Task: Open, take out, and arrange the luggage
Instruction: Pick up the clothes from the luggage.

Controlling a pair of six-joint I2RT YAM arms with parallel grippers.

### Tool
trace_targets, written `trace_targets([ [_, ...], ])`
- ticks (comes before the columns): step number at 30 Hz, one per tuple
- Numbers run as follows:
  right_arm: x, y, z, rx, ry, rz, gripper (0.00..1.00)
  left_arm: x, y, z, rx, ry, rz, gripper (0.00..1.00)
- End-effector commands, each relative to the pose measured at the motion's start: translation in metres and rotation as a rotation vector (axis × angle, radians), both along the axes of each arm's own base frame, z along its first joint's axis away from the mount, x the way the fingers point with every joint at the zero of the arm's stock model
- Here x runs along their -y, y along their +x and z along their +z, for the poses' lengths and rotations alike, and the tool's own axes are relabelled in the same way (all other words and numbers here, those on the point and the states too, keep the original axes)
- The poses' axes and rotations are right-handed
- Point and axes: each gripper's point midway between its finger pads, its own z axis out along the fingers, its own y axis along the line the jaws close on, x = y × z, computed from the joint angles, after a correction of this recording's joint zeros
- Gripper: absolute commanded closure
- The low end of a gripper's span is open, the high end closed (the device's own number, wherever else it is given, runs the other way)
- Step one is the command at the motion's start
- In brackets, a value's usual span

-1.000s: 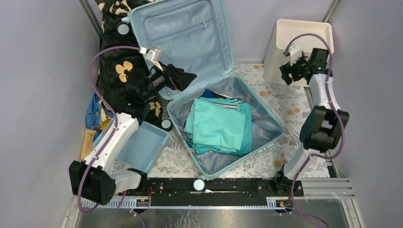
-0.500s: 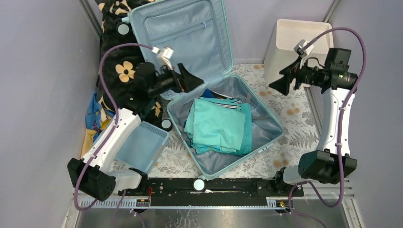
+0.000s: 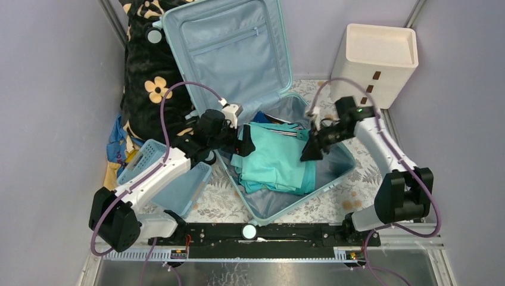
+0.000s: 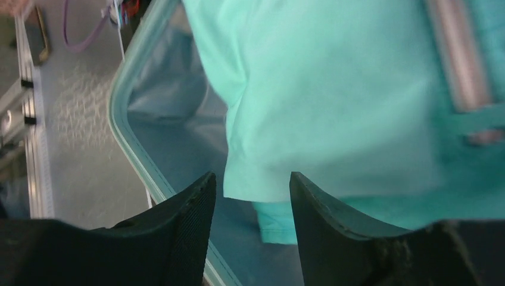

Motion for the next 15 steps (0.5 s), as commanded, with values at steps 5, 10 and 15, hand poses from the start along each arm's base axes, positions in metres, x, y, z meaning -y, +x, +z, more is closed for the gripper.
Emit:
trace_targets([
  [5, -0.028, 0.015, -0.072, -0.015, -0.179, -0.110, 0.63, -0.005, 0.009, 0.028, 0.093, -0.184, 0.018, 0.01],
  [10, -0.016, 0.024, -0.109, -0.107, -0.286, -0.212, 0.79, -0.007, 0.011, 0.001, 0.012, -0.149, 0.025, 0.01],
  [15, 0.012, 0.028, -0.133, -0.082, -0.439, -0.272, 0.82, -0.017, 0.014, -0.029, -0.081, -0.095, 0.061, 0.03],
])
